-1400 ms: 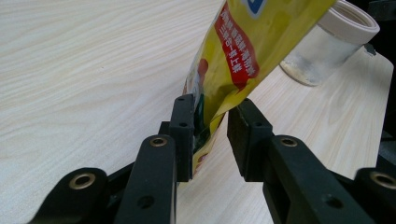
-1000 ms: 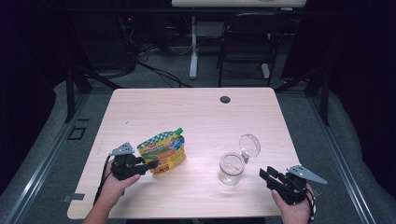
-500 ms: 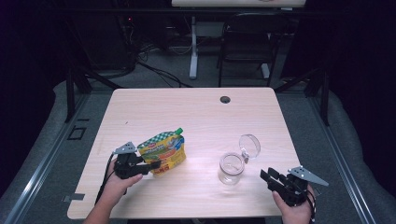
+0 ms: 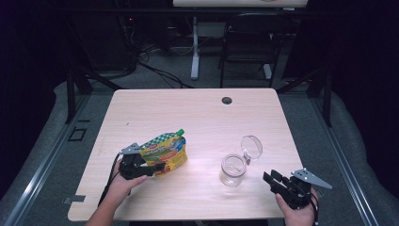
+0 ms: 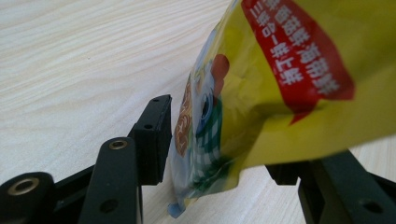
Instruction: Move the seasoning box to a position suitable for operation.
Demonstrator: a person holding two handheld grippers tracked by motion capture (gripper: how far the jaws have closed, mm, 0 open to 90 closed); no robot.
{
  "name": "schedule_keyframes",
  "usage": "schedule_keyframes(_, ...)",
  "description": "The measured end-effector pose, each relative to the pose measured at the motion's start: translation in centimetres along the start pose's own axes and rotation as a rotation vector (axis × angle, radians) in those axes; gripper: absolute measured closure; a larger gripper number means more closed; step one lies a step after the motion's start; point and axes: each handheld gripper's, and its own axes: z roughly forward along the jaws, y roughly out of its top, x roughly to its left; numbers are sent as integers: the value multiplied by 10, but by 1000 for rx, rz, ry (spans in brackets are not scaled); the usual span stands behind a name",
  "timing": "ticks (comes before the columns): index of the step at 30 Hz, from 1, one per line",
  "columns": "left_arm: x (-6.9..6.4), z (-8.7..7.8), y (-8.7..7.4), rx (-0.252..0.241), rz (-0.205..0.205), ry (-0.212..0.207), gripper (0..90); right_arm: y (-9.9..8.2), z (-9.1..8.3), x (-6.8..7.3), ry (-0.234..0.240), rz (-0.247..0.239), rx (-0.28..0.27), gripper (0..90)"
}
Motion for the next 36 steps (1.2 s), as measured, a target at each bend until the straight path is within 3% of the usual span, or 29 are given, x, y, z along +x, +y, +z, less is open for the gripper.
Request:
schedule_keyframes(9,1,6,2,5,-12,-12,466,-3,-3,0,-8,5,-1,609)
schedule_keyframes(24,2,20,4,25,3,-20,418,-6,-10,-2,-29,10,-1,607)
schedule_keyframes(36,-1,24,5,34,4,-40,473,-8,-11,-2,-32,12,1,607)
